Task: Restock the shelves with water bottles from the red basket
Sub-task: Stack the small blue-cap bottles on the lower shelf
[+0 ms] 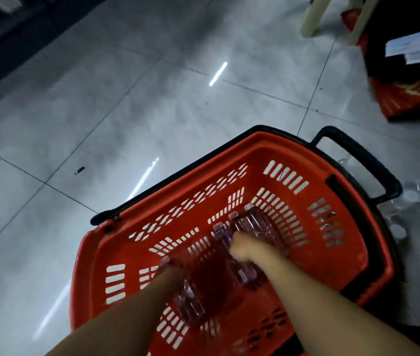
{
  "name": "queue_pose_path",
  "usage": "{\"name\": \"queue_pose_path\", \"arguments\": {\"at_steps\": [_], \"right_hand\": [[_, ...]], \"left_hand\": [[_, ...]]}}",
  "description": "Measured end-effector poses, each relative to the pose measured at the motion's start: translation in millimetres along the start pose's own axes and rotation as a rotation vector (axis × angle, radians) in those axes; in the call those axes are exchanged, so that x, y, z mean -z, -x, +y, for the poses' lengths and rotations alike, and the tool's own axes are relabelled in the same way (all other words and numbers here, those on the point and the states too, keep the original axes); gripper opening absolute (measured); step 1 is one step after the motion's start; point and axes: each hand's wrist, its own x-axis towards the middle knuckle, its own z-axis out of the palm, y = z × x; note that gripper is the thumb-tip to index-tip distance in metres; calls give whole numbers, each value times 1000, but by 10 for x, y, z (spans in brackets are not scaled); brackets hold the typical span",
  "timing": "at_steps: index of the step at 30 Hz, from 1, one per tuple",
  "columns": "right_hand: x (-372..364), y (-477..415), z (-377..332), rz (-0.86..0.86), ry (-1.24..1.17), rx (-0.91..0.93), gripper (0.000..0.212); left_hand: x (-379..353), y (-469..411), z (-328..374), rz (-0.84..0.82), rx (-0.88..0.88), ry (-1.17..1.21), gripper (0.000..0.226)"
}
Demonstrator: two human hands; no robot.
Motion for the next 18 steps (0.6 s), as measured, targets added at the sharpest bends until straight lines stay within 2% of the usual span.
{"name": "queue_pose_path", "arguments": {"at_steps": [2,5,8,9,11,13,15,18], "right_hand": [[-244,-123,87,-28,-47,-51,47],[-502,-234,201,-13,-8,-62,67],[-528,-322,186,118,-128,-41,48],[-529,-347,180,136,-148,-38,47],[-597,-385,217,99,-141,-62,59],[-689,-402,273,21,-152,-89,72],[-758,-434,321,-54,-195,-97,71],[-745,-482,338,-106,-228,-79,60]], "left_hand": [[-109,-66,-115,51,112,152,41],[-220,-98,-259,233,91,188,31],[-264,-88,-404,339,25,213,25],[-304,-92,-442,333,7,260,24],[-398,-99,-461,253,24,426,20],[-492,-125,-395,84,69,567,10],[-568,-171,-338,-72,108,584,19],[-631,-240,-282,-97,124,623,26]]}}
